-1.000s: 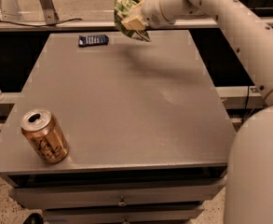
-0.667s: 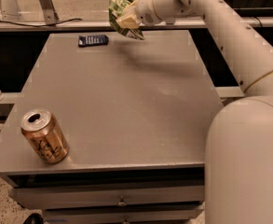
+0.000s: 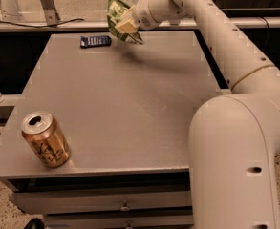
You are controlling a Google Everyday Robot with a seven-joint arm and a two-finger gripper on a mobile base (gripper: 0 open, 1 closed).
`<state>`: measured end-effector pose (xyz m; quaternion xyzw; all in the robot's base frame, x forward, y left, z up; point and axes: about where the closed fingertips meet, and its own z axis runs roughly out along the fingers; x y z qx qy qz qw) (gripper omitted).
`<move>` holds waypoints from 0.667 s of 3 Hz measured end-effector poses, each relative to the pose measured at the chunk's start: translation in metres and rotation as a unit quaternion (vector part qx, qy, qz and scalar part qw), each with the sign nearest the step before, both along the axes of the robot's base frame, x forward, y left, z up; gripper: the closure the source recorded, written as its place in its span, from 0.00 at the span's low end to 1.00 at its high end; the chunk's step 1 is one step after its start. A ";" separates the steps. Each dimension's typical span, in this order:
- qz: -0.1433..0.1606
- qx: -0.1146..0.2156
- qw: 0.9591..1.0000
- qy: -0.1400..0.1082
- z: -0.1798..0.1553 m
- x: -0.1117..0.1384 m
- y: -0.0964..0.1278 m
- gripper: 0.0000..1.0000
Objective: Move green jalapeno chip bag near rxbar blueberry
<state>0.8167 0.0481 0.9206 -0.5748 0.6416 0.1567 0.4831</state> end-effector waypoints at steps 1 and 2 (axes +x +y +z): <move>0.003 -0.007 1.000 0.009 -0.009 0.006 0.004 1.00; 0.005 -0.015 1.000 0.019 -0.020 0.009 0.008 0.83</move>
Offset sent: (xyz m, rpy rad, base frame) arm 0.0170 0.0049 -0.0241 -0.0492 0.0569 0.0082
